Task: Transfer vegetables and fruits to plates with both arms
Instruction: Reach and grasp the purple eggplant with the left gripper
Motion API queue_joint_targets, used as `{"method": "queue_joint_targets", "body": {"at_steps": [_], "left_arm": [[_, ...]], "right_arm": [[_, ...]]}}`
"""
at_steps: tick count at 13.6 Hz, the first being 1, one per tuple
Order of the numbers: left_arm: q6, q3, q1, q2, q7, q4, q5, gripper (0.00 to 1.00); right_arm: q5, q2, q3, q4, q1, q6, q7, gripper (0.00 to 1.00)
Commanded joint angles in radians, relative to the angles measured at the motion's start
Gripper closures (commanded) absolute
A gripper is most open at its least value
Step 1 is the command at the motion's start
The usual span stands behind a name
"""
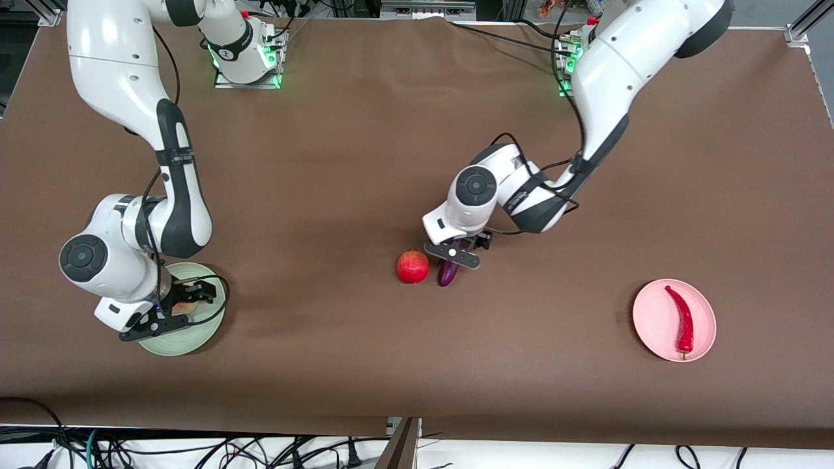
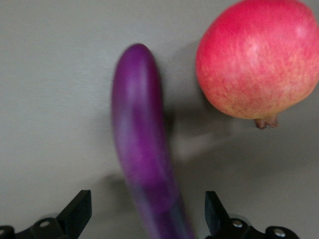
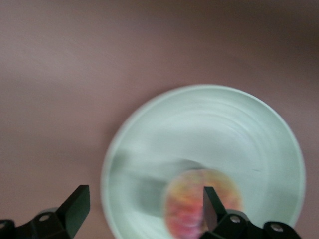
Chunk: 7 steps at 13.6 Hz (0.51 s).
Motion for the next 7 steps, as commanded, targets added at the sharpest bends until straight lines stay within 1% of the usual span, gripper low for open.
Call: {"method": "queue_joint_targets", "body": {"at_steps": [1, 3, 4, 5, 6, 7], "left_arm": [[0.033, 0.033, -0.028, 0.026, -0.023, 0.007, 0.027, 0.20], [0.030, 0.033, -0.019, 0.023, -0.023, -0.007, 0.027, 0.84], [0.020, 0.031, -0.012, 0.014, -0.023, -0.009, 0.027, 1.00], [0.013, 0.031, -0.007, 0.001, -0.025, -0.013, 0.025, 1.00], [-0.021, 0.030, 0.004, -0.015, -0.025, -0.015, 0.025, 1.00], [-0.084, 0.024, 0.018, -0.039, -0.022, -0.012, 0.024, 1.00]], "right_arm": [[0.103, -0.025, 0.005, -0.014, 0.066, -0.018, 0.077, 0.00], [0.140, -0.025, 0.007, -0.014, 0.115, -0.013, 0.194, 0.00], [0.162, -0.025, 0.007, -0.014, 0.132, -0.008, 0.241, 0.00], [0.185, -0.025, 0.007, -0.014, 0.161, -0.007, 0.269, 0.00], [0.215, -0.025, 0.007, -0.014, 0.184, -0.005, 0.288, 0.00], [0.264, -0.025, 0.007, -0.014, 0.209, -0.004, 0.300, 0.00]]}}
